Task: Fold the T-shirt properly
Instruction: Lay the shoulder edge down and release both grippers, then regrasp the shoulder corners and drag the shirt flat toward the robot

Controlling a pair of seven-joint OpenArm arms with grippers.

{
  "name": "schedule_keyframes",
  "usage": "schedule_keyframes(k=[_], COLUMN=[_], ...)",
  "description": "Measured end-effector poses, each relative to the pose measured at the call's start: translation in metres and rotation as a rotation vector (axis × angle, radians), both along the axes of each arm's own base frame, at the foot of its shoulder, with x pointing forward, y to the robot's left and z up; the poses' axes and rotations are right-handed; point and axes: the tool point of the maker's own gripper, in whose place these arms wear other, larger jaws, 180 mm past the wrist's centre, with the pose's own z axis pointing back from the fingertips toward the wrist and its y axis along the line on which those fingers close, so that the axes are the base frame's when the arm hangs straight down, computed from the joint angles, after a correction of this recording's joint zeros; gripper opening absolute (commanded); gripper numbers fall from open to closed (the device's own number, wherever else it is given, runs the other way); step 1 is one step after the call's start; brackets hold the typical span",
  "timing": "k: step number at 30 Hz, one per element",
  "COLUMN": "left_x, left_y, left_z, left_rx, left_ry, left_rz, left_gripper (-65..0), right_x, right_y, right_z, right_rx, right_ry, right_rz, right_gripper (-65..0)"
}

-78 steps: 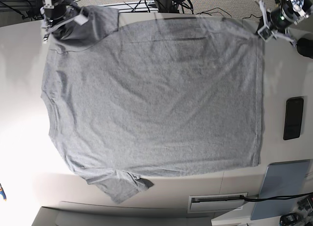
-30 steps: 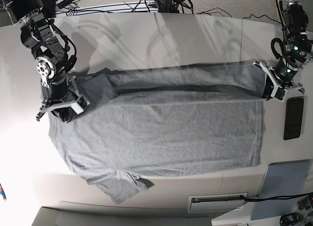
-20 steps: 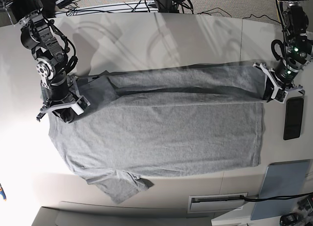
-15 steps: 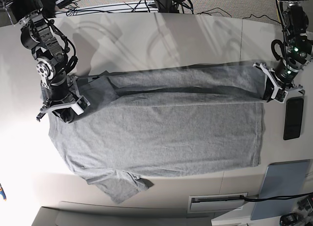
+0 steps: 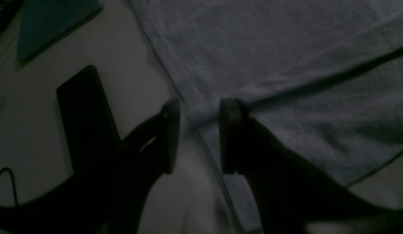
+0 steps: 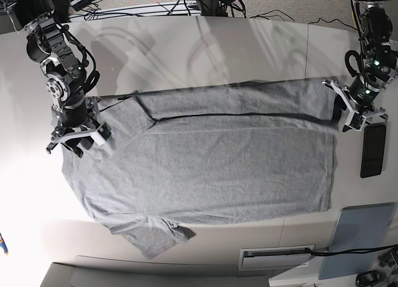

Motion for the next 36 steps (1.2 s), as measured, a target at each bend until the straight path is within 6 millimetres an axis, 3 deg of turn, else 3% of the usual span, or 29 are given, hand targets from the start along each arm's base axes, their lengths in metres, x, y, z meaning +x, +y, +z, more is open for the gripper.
schedule_keyframes(k=[3, 5, 6, 11, 14, 18, 21, 27, 36], left_x=[-0.002, -0.006, -0.010, -0.026, -0.027, -0.027, -0.029, -0.041, -0.091], left_y=[-0.003, -0.008, -0.010, -0.025, -0.043, -0.040, -0.035, -0.029, -0.013], left_z=[0.000, -0.003, -0.006, -0.028, -0.039, -0.069, -0.081, -0.086, -0.089], left_rx=[-0.049, -0.121, -0.152, -0.258, -0.355, -0.410, -0.440, -0.445, -0.428], left_ry=[0.006, 0.026, 0.044, 0.149, 0.154, 0.210, 0.232, 0.257, 0.337], left_rz=[0.014, 0.026, 0.033, 0.084, 0.108, 0.177, 0.209, 0.219, 0.155], left_gripper=[-51.0, -63.1, -65.0, -65.0, -65.0, -65.0, -65.0, -65.0, -65.0], right_x=[-0.001, -0.002, -0.003, -0.010, -0.016, -0.030, -0.032, -0.049, -0.117], right_y=[-0.009, -0.017, -0.024, -0.059, -0.049, -0.048, -0.054, -0.060, -0.048], right_z=[0.002, -0.001, -0.006, -0.048, -0.074, -0.105, -0.110, -0.116, -0.112], right_rx=[0.063, 0.077, 0.084, 0.265, 0.397, 0.455, 0.449, 0.418, 0.371], right_ry=[-0.023, -0.024, -0.014, 0.058, 0.147, 0.217, 0.237, 0.256, 0.325], right_rz=[-0.091, -0.123, -0.150, -0.338, -0.350, -0.413, -0.438, -0.437, -0.441], right_gripper=[-47.8, -58.9, -64.6, -65.0, -65.0, -65.0, -65.0, -65.0, -65.0])
